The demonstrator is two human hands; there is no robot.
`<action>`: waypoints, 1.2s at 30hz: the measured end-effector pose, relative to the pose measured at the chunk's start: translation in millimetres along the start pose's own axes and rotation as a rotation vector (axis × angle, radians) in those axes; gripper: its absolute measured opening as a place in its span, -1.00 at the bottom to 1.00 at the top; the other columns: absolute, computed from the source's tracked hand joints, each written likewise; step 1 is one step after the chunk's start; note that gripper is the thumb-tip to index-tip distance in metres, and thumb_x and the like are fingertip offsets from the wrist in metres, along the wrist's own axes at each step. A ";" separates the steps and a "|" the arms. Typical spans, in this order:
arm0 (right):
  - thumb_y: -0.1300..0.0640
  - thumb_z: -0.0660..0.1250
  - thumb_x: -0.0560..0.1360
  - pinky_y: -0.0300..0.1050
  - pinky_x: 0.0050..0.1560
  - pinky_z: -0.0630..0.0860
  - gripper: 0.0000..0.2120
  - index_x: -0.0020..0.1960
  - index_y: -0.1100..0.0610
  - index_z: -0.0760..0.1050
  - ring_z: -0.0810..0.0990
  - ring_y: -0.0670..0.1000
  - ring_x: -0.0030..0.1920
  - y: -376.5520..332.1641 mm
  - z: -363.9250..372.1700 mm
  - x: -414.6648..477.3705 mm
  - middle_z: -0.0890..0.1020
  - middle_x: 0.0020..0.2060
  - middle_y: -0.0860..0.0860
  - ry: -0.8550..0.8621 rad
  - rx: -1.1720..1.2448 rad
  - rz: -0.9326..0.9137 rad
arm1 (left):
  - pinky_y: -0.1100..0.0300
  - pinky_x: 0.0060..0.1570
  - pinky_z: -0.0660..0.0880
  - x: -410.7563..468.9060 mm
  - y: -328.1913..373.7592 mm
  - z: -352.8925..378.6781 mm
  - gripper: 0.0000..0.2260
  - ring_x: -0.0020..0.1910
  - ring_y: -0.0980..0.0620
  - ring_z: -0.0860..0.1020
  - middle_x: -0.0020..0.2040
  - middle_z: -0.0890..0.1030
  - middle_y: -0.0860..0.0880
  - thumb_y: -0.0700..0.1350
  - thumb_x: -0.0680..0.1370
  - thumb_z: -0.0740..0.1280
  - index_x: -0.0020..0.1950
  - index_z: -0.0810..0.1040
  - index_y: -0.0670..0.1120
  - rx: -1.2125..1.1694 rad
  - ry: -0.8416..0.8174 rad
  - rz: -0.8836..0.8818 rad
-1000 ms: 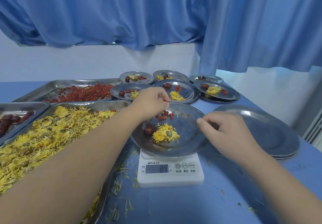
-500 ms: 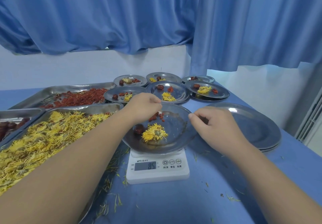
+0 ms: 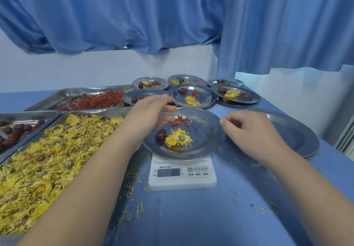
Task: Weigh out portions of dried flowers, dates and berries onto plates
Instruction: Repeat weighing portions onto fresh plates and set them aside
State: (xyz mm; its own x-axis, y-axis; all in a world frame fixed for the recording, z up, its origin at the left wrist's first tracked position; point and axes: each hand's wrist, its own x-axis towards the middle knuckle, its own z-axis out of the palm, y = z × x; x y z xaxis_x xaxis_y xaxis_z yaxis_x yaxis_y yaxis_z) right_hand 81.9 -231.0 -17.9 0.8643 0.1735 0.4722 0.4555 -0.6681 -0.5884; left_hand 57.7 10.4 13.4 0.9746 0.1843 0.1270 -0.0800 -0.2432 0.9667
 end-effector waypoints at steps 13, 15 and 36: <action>0.11 0.31 0.51 -0.24 -0.56 0.45 -0.83 -0.17 0.16 0.38 0.64 0.06 -0.48 -7.3 15.0 -5.5 0.66 -0.41 0.03 -0.252 0.232 0.444 | 0.06 -0.06 0.43 -35.0 -13.6 -30.5 -0.69 -0.30 0.09 0.66 -0.26 0.67 0.08 0.10 0.64 0.12 -0.05 0.60 0.00 -0.408 0.325 -0.100; 0.22 0.30 0.52 -0.15 -0.51 0.48 -0.86 -0.18 0.16 0.37 0.63 0.09 -0.47 -9.3 15.8 -4.9 0.63 -0.40 0.08 -0.248 0.344 0.484 | -0.05 0.10 0.42 -36.1 -12.2 -28.0 -0.67 -0.28 0.08 0.67 -0.24 0.68 0.07 0.14 0.63 0.12 -0.02 0.60 0.00 -0.420 0.276 -0.127; 0.45 0.13 0.56 -0.34 -0.53 0.49 -0.71 -0.26 0.16 0.37 0.55 -0.09 -0.56 -16.8 37.4 114.9 0.55 -0.56 0.00 -0.016 0.920 0.613 | 0.03 0.04 0.53 -31.7 -8.9 -41.4 -0.72 0.08 -0.11 0.66 0.01 0.67 -0.09 0.05 0.60 0.20 -0.02 0.61 -0.10 -1.036 0.333 -0.050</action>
State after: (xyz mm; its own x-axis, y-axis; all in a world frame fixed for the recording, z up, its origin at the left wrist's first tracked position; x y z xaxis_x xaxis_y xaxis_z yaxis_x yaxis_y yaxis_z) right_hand 181.5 -172.8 21.6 0.9974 0.0113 -0.0712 -0.0721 0.1484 -0.9863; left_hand 18.9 46.1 10.0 0.8886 0.4584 -0.0148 -0.3313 0.6637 0.6706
